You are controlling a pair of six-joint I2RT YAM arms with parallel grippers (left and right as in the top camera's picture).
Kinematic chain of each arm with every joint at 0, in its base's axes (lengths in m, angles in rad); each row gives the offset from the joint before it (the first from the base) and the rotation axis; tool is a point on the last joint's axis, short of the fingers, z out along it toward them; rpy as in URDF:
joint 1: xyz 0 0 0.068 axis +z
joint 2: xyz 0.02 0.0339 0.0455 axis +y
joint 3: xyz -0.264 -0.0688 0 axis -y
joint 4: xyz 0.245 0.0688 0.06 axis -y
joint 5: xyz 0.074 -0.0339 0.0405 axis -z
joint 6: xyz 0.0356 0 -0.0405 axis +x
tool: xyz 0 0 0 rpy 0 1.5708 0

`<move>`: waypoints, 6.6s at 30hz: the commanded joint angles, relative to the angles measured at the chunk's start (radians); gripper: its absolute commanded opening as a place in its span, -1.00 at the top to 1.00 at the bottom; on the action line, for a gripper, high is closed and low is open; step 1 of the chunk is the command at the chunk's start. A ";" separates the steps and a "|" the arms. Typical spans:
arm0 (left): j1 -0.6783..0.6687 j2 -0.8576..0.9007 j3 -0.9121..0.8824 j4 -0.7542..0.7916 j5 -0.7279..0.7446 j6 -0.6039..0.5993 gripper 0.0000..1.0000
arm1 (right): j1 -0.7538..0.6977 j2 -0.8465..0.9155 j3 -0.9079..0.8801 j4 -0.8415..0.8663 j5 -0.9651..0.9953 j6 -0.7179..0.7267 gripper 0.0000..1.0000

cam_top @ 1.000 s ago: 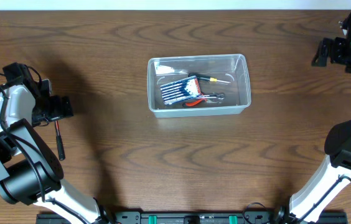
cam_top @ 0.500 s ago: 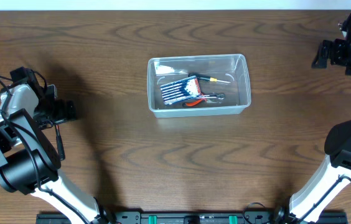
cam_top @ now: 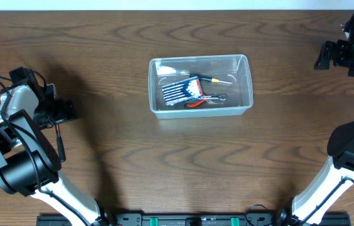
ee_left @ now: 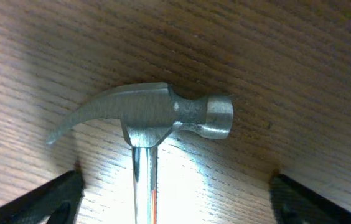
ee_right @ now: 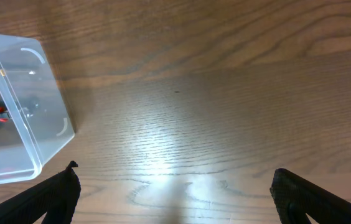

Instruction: Pack container

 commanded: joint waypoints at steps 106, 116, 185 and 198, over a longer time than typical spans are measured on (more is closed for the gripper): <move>-0.846 -0.251 0.436 -0.189 0.064 0.459 0.89 | 0.001 0.007 -0.002 -0.063 0.007 0.012 -0.99; -1.087 -0.071 0.436 -0.012 0.063 0.617 0.89 | 0.001 0.007 -0.002 -0.063 0.007 0.012 -0.99; -0.274 -0.503 0.338 -0.566 0.026 -0.128 -0.97 | 0.203 -0.067 -0.002 0.132 -0.053 -0.033 -0.98; -0.352 -0.967 -0.253 -0.291 0.212 -0.145 -0.97 | 0.255 -0.534 -0.134 0.058 -0.054 -0.034 -0.98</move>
